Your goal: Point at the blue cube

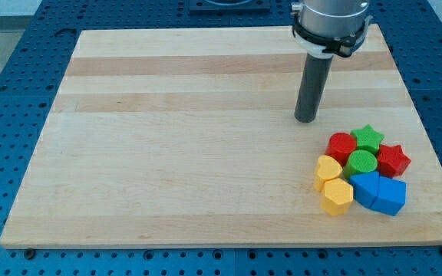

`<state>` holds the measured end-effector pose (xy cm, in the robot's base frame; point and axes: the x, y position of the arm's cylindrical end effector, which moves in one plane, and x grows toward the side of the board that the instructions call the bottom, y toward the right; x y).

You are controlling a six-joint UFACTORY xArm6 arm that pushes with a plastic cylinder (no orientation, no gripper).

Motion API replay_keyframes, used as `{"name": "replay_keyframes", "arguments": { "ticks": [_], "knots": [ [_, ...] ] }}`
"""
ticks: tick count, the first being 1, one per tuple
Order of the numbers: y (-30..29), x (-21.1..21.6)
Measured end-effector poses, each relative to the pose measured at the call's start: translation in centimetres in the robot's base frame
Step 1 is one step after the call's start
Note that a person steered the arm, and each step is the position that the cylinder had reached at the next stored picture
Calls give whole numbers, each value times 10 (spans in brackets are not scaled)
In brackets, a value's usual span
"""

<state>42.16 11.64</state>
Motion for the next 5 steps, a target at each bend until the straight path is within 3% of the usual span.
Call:
{"name": "replay_keyframes", "arguments": {
  "ticks": [1,2,4,5],
  "knots": [
    [0,-6],
    [24,-40],
    [228,0],
    [228,0]
  ]
}}
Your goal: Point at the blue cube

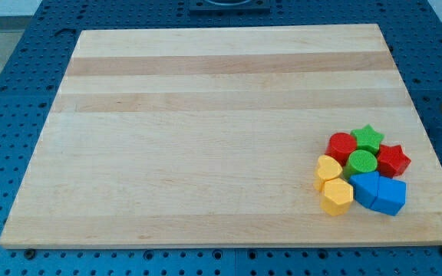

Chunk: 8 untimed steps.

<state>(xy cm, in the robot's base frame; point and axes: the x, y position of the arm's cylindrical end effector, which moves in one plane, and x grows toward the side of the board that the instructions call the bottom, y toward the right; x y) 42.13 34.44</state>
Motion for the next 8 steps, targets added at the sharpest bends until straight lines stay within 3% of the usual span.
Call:
{"name": "replay_keyframes", "arguments": {
  "ticks": [2,4,5,8],
  "knots": [
    [1,7],
    [0,134],
    [-9,175],
    [-118,150]
  ]
}}
